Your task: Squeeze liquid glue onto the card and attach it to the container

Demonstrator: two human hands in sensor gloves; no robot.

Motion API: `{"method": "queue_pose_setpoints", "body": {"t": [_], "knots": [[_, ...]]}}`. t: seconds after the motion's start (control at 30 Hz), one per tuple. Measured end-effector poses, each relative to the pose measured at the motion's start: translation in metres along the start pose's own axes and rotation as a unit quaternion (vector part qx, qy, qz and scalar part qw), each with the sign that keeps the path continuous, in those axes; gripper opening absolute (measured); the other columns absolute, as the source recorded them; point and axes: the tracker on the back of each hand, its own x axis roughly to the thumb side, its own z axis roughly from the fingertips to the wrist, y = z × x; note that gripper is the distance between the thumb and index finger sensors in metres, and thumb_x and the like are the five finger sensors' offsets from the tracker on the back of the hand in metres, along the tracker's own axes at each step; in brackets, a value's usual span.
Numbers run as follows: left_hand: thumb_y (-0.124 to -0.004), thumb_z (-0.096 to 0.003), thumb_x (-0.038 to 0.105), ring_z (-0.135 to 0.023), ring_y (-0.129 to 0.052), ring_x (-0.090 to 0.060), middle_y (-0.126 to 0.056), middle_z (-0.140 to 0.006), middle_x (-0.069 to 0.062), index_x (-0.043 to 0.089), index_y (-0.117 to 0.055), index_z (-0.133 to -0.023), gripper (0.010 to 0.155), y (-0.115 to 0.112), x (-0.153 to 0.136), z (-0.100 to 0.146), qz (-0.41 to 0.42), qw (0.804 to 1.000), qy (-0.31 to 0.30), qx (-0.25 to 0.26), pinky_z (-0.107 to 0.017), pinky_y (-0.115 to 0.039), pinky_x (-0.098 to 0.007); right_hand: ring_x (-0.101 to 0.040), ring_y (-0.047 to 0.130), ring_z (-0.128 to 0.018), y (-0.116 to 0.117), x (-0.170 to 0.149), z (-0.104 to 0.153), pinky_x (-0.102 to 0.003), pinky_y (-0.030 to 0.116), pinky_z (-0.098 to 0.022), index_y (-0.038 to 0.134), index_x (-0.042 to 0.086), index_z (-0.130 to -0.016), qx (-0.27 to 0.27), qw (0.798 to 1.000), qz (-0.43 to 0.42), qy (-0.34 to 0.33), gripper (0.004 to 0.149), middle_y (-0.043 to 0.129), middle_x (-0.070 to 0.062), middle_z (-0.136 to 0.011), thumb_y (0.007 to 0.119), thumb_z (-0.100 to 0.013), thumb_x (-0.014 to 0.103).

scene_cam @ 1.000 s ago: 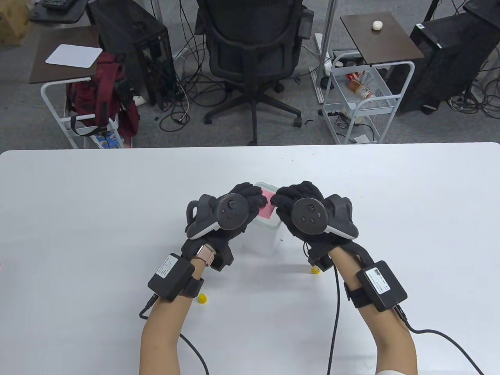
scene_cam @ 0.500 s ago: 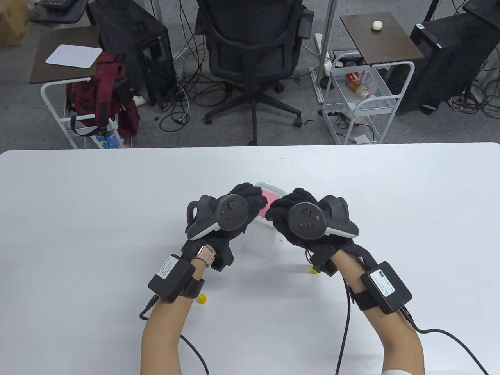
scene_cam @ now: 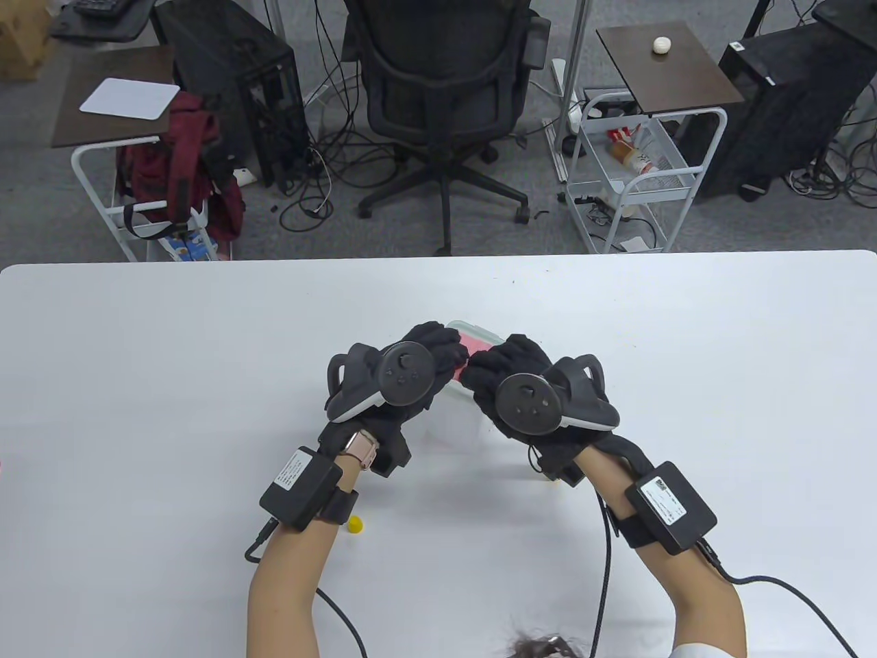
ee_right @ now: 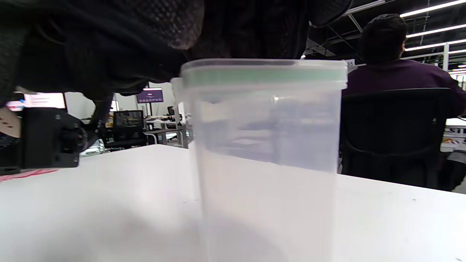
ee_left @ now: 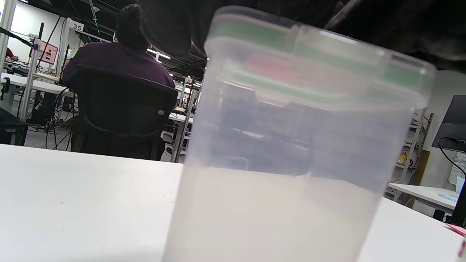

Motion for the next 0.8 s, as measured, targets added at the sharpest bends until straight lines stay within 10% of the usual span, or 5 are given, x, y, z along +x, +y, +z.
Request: {"method": "queue_pose_setpoints", "body": {"t": [0.23,0.8], "knots": [[-0.073,-0.0499,0.04,-0.11,-0.073,-0.014,-0.076,-0.108,0.018,0.037,-0.077,-0.092,0.043,0.0,0.0,0.0,0.0,1.0,0.007,-0.002,-0.078,-0.074,-0.037,-0.037,0.066,-0.102,0.003,-0.022,-0.015,-0.058,0.042,-0.083,0.075,0.022,-0.096,-0.004,0.994,-0.028,0.101,0.041,0.067,-0.006,-0.112,0.064,-0.059,0.034],[-0.073,-0.05,0.04,-0.11,-0.073,-0.014,-0.076,-0.108,0.019,0.039,-0.076,-0.091,0.041,-0.002,0.0,0.001,0.009,1.0,0.016,0.003,-0.077,-0.075,-0.037,-0.034,0.075,-0.095,-0.002,-0.001,0.003,-0.057,0.052,-0.08,0.079,0.021,-0.092,-0.004,0.999,-0.013,0.034,0.04,0.077,-0.004,-0.104,0.064,-0.058,0.036]]}}
